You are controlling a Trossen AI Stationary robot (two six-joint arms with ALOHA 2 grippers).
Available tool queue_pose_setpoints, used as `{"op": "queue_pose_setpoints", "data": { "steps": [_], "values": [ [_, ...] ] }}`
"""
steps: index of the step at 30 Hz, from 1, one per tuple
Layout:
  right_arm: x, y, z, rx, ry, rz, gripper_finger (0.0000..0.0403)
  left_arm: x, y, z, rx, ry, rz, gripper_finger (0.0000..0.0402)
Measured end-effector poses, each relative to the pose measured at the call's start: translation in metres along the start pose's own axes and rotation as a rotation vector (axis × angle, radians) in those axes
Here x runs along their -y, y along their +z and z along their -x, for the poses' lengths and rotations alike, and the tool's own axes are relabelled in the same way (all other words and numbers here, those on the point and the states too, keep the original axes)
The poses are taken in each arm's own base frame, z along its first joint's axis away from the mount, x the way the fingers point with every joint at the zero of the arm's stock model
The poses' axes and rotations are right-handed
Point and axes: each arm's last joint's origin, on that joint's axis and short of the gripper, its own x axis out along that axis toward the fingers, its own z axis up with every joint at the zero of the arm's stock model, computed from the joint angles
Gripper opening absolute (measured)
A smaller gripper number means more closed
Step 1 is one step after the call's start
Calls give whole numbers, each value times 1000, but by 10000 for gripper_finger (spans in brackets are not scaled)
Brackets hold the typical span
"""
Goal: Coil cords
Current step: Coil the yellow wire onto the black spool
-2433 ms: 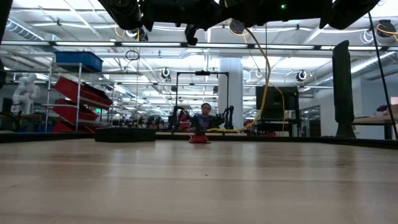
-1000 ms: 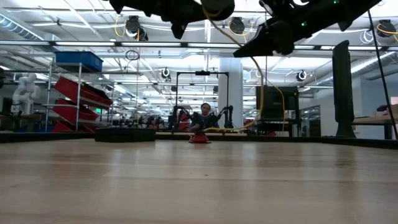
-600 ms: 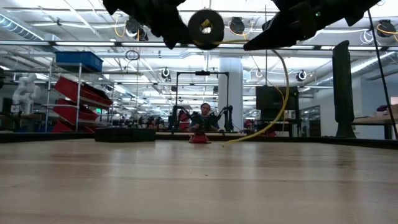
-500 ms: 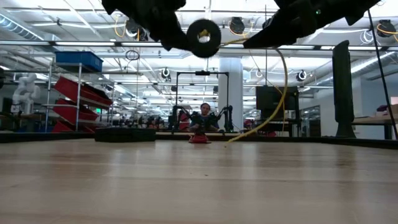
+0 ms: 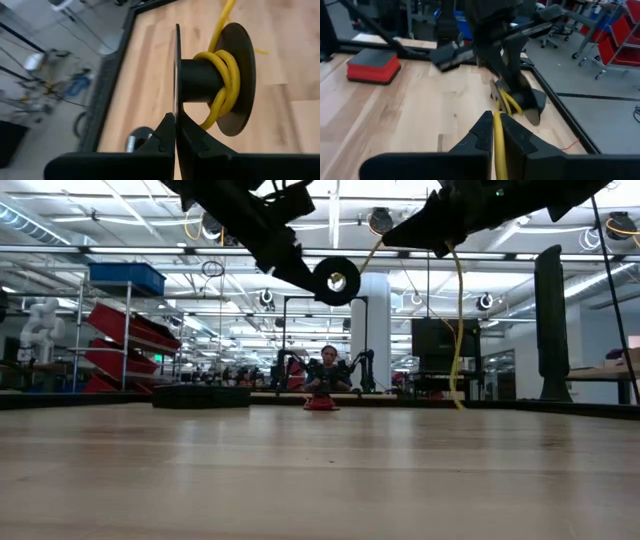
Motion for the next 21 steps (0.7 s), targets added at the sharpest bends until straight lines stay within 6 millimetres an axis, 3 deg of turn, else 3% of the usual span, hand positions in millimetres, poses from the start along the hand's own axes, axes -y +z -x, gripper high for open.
{"op": "queue_pose_setpoints", "data": {
  "steps": [10,21],
  "values": [
    [3,5,-7,86,-48,-27,13,5,3,-21,6,209,-26,0],
    [-1,-5,-39,159,-126,-14,13,7,8,-35,63,358,41,0]
  ]
}}
